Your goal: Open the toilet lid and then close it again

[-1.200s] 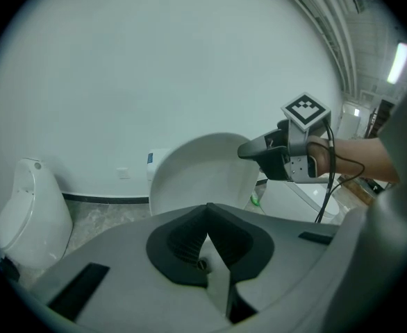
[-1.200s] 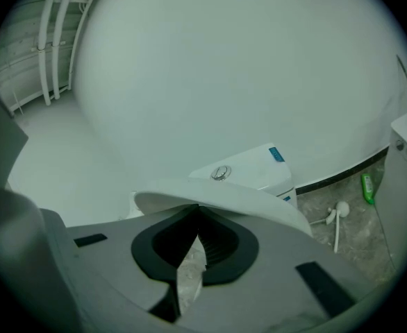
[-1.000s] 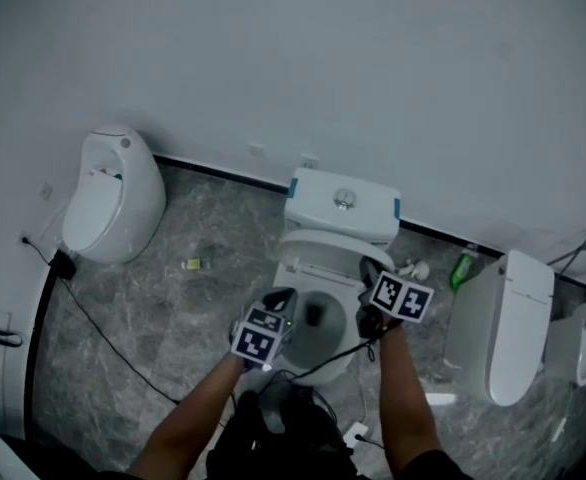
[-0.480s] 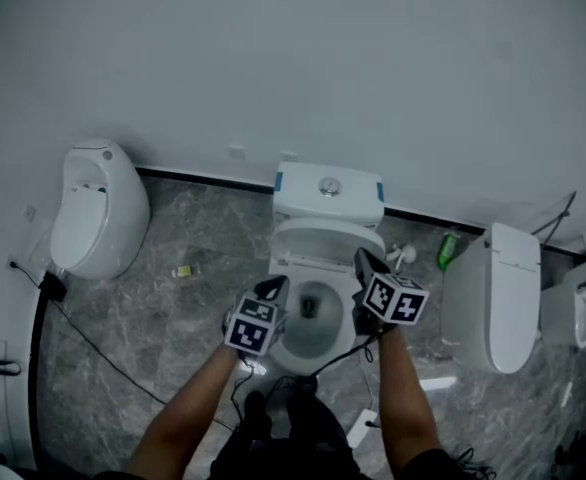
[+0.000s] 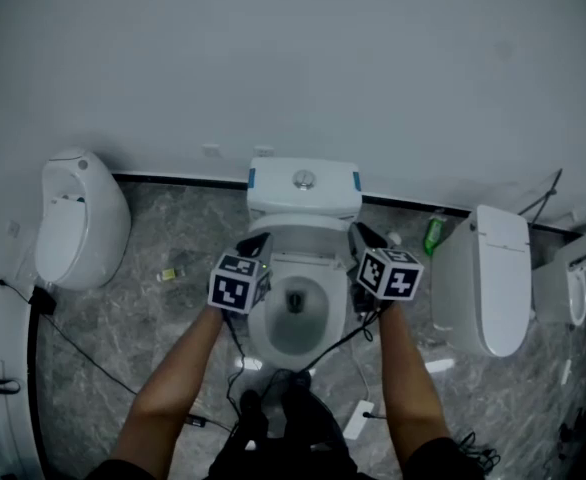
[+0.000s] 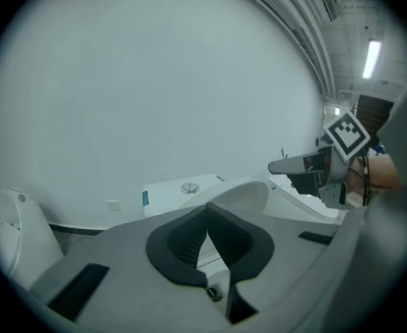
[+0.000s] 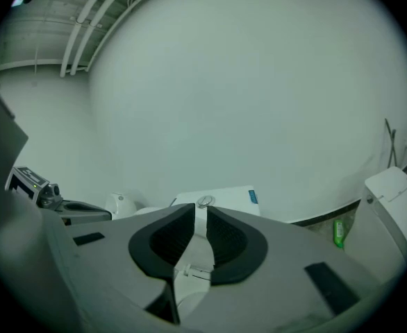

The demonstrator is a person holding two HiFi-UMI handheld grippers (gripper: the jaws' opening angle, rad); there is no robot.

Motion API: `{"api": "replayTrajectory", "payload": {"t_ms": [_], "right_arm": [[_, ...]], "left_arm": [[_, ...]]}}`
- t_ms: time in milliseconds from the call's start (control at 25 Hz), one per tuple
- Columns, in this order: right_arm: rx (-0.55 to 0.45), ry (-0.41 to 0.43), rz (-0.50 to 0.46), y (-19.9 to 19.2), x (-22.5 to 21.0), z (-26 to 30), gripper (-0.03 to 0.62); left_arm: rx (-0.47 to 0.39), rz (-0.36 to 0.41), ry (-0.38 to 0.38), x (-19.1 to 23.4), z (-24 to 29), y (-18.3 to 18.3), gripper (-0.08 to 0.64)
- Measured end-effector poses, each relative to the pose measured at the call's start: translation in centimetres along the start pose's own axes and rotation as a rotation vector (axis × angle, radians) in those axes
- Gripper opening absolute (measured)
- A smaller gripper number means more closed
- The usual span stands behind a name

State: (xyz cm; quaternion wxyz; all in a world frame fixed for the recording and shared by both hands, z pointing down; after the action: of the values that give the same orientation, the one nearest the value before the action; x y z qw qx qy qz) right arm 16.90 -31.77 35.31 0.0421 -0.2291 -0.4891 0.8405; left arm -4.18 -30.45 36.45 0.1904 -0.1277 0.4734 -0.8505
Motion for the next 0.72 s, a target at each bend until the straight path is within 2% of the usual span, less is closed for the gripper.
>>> {"api": "replayTrajectory", "payload": {"t_ms": [120, 400, 560, 720], "right_arm": [[0.008, -0.019, 0.032, 0.3, -1.1, 0.8, 0.043], [0.028, -0.004, 0.048, -0.1, -1.8, 1.5, 0.043], [0.019, 0.042, 0.058, -1.2, -1.1, -0.1, 0.043], [0.068, 0.092, 0.061, -4.0, 0.5, -0.9, 0.043]], "left_arm": [[0.005, -0.034, 0.023, 1.1, 2.4, 1.4, 0.011], [0.056, -0.021, 0.052, 2.1, 5.2, 1.4, 0.009], [0.061, -0.012, 0.068, 2.3, 5.2, 1.2, 0.009], [0.052, -0.006, 0.066, 2.1, 4.7, 0.8, 0.008]]}}
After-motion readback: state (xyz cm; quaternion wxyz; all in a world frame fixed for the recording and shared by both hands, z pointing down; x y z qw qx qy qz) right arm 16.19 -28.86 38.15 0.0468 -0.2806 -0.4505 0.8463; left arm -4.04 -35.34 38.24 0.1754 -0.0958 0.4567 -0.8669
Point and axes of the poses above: the fingertips, and each gripper's own axes: z forward along the fingers, x to its left, y out of its top, the point moved 3 cm from there along -z, backward along the fingers, and after that the axes turned 5 degrees about y, right-handed, at the moved point
